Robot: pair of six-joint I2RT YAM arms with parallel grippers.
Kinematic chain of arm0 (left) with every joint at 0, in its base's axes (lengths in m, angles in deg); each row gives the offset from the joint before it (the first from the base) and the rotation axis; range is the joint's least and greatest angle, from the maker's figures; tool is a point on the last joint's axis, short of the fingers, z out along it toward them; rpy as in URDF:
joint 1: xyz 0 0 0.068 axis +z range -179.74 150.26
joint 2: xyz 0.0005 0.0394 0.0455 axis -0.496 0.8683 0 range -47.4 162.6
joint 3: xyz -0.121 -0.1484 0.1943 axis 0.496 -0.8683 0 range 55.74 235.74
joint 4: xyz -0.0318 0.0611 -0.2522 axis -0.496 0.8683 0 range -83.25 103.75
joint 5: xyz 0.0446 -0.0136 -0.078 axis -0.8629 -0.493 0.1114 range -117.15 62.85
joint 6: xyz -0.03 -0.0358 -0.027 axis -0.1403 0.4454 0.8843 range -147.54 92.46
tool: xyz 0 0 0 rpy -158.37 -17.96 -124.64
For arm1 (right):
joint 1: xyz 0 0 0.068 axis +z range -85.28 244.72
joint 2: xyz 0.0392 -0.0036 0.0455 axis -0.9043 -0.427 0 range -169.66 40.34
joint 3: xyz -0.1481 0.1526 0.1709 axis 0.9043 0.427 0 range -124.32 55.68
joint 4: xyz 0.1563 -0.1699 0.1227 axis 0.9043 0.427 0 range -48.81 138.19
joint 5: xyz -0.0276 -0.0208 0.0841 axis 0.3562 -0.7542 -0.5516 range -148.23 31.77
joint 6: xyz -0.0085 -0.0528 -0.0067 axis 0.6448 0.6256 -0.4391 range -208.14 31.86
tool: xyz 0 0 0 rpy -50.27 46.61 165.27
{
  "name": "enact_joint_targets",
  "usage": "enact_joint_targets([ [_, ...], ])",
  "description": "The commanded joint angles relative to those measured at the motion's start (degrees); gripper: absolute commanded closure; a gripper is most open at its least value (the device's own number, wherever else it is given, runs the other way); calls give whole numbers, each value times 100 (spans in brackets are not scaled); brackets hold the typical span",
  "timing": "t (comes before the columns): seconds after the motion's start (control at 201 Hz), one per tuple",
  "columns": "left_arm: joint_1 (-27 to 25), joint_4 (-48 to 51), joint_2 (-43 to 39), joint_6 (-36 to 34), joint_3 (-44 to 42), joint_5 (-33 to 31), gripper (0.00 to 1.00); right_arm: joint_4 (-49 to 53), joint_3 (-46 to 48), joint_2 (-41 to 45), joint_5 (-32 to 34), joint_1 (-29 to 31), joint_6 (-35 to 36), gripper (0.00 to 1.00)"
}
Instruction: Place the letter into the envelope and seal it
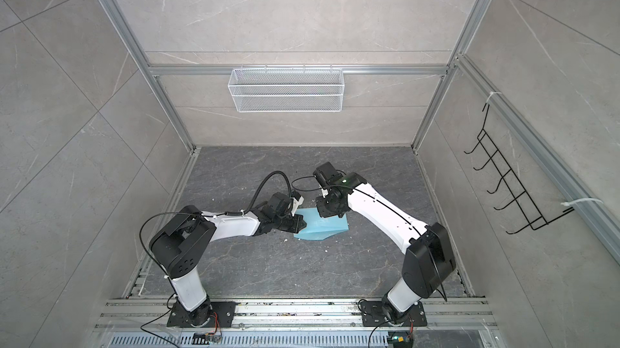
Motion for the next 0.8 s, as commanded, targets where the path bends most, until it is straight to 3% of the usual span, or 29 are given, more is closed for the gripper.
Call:
enact_joint_targets([
  [0.0, 122, -333, -56, 154, -140, 136, 93, 214, -311, -277, 93, 52, 93, 100],
  [0.792, 124, -414, 311, 227, -360, -100, 100, 187, -980, -1495, -117, 169, 121, 100],
])
